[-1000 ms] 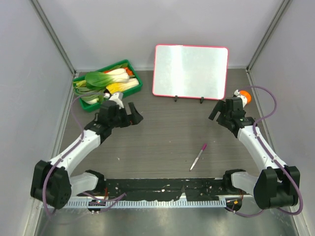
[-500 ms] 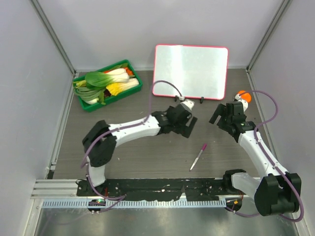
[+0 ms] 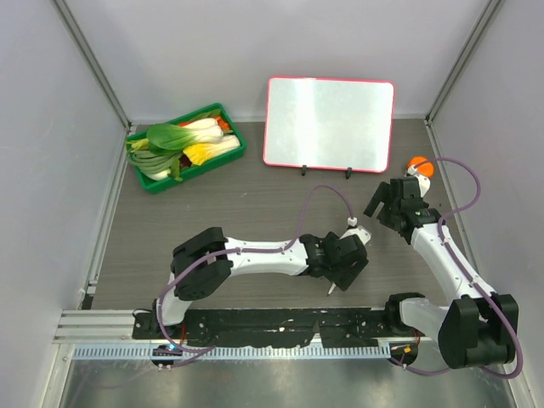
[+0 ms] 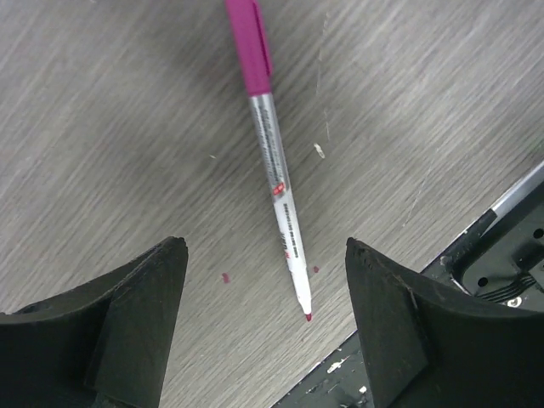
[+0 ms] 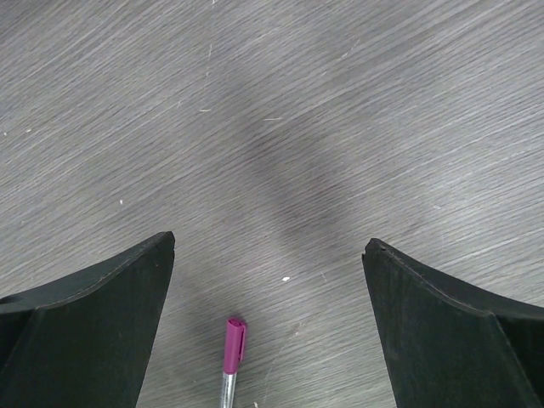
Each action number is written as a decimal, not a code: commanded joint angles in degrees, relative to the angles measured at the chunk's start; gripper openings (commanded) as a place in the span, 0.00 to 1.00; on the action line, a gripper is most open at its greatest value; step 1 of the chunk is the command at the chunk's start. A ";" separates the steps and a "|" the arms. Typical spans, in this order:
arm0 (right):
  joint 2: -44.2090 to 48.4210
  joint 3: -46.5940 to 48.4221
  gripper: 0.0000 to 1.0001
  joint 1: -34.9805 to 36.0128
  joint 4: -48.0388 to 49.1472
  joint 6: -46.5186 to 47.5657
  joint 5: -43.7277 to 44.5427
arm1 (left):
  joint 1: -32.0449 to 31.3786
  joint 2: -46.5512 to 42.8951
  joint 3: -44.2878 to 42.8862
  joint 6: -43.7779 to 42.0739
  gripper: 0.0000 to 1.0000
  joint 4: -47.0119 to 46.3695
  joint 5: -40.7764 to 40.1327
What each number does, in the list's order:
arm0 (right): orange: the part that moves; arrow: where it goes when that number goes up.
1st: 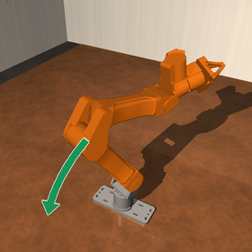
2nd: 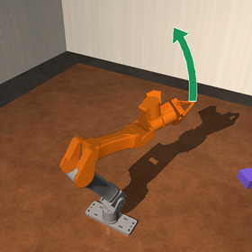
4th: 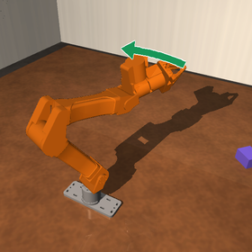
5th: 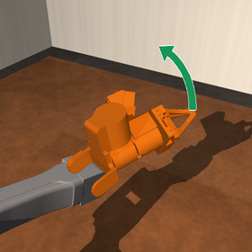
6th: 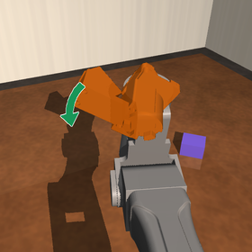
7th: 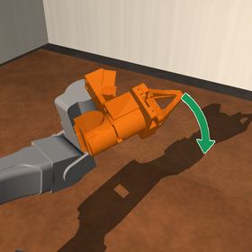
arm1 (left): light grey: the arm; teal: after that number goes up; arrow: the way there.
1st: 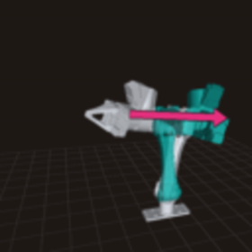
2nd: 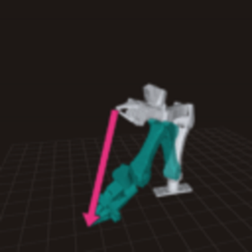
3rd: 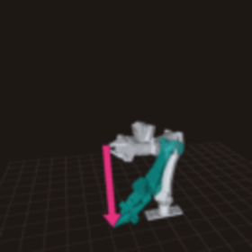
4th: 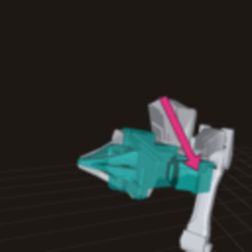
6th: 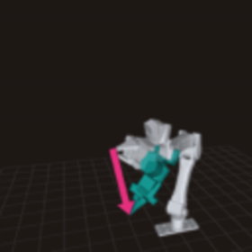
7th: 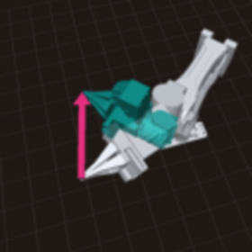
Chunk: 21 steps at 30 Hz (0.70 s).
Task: Write a sentence on the whiteboard
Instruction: Pick up the whiteboard marker at the center of the board.
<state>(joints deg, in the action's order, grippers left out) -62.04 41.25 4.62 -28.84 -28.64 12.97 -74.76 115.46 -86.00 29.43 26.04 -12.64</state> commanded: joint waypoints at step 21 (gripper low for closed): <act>0.60 0.76 0.99 -0.76 1.94 0.43 -5.15 | -0.22 1.00 10.05 0.54 0.00 -1.26 -5.19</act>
<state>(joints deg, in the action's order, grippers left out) -63.16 41.25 4.03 -28.75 -28.64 9.69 -76.38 116.60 -80.03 30.59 22.04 -17.50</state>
